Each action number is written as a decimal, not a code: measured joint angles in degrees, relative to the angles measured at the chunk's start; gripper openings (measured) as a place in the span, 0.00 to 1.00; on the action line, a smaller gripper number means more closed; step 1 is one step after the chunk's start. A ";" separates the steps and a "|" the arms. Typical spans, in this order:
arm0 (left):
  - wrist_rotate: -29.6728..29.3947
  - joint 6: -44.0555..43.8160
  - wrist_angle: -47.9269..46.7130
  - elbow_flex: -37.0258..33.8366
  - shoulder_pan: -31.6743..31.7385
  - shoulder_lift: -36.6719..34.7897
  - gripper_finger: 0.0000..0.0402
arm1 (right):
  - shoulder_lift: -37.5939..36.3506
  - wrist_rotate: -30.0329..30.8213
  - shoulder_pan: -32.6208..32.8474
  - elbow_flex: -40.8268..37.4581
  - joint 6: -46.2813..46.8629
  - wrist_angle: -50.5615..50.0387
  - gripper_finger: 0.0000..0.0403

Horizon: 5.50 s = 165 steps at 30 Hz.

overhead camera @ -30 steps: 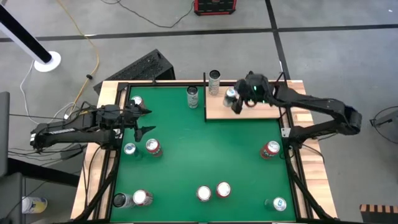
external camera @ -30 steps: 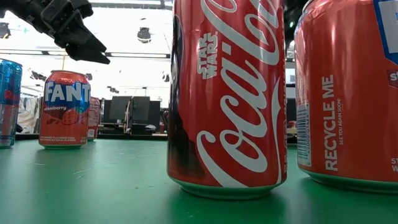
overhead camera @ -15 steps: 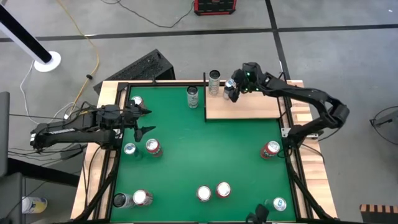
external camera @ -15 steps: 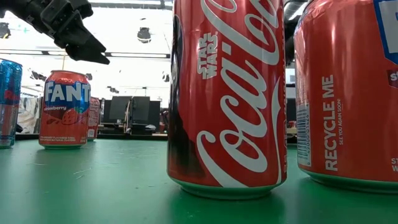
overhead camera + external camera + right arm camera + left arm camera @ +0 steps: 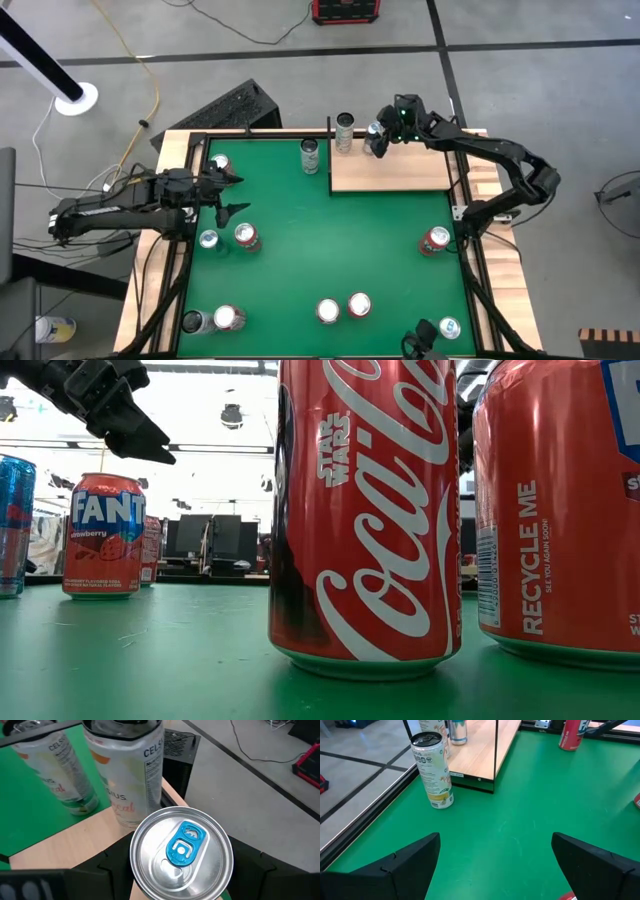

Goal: Sort soda cans
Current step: Put the top right blue soda can on the shelf, then put the left orange soda can on the shelf

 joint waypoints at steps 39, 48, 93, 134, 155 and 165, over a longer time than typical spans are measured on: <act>0.01 0.13 -0.72 0.00 0.02 -0.02 0.92 | -19.87 -0.47 11.55 0.07 3.73 -1.65 0.90; 0.15 0.13 -0.72 0.02 0.01 -0.01 0.92 | -16.96 0.18 18.14 -4.72 2.79 -10.63 0.75; 0.41 0.15 -0.74 0.04 0.01 -0.01 0.92 | -3.65 5.77 4.96 -4.98 1.72 -4.28 0.04; 18.49 -3.41 19.50 0.09 -5.81 -0.01 0.92 | -9.40 20.98 48.90 8.89 8.86 -18.32 0.05; -11.68 -3.52 -5.22 16.71 -39.00 20.03 0.92 | -9.35 27.46 60.95 8.92 12.76 -10.66 0.05; -23.07 -12.07 -20.88 19.28 -42.09 27.41 0.92 | -9.33 27.40 62.65 8.92 12.75 -11.62 0.05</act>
